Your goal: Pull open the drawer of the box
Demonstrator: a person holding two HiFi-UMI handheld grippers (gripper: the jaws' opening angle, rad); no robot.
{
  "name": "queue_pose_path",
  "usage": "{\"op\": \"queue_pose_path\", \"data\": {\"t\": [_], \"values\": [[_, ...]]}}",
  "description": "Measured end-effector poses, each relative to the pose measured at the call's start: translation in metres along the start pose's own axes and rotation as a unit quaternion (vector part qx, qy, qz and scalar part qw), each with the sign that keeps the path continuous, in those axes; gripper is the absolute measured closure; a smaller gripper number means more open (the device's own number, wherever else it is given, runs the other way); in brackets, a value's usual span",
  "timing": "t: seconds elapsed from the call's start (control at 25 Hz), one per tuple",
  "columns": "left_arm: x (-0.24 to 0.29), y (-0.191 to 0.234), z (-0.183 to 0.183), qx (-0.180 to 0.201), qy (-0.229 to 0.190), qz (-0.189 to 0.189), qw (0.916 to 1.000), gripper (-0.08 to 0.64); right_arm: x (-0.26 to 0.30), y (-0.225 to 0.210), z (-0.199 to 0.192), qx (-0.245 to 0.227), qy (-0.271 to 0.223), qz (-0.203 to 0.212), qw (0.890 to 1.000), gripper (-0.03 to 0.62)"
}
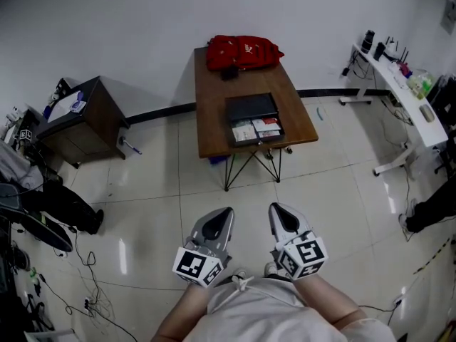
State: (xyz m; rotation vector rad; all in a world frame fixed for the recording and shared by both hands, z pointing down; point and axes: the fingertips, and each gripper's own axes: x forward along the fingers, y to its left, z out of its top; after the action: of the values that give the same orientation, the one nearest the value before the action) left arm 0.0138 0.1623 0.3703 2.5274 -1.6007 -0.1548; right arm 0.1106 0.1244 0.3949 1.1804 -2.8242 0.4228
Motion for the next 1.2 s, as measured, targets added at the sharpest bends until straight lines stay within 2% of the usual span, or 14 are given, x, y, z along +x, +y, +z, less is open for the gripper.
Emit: {"op": "queue_pose_path", "data": {"t": [0.32, 0.72, 0.84, 1.2], "values": [[0.012, -0.030, -0.003, -0.002, -0.006, 0.022, 0.9997, 0.554, -0.029, -0.020, 0.003, -0.064, 0.018, 0.010, 0.998, 0.586], [0.032, -0.053, -0.010, -0.001, -0.006, 0.038, 0.9993, 0.554, -0.042, -0.061, -0.001, -0.079, 0.031, 0.016, 0.996, 0.586], [0.036, -0.056, -0.008, -0.001, -0.007, 0.038, 0.9993, 0.554, -0.043, -0.063, 0.000, -0.094, 0.033, 0.022, 0.995, 0.586], [0.044, -0.051, -0.010, -0.001, -0.002, 0.047, 0.9989, 0.554, -0.037, -0.068, 0.003, -0.094, 0.031, 0.028, 0.995, 0.586]]}}
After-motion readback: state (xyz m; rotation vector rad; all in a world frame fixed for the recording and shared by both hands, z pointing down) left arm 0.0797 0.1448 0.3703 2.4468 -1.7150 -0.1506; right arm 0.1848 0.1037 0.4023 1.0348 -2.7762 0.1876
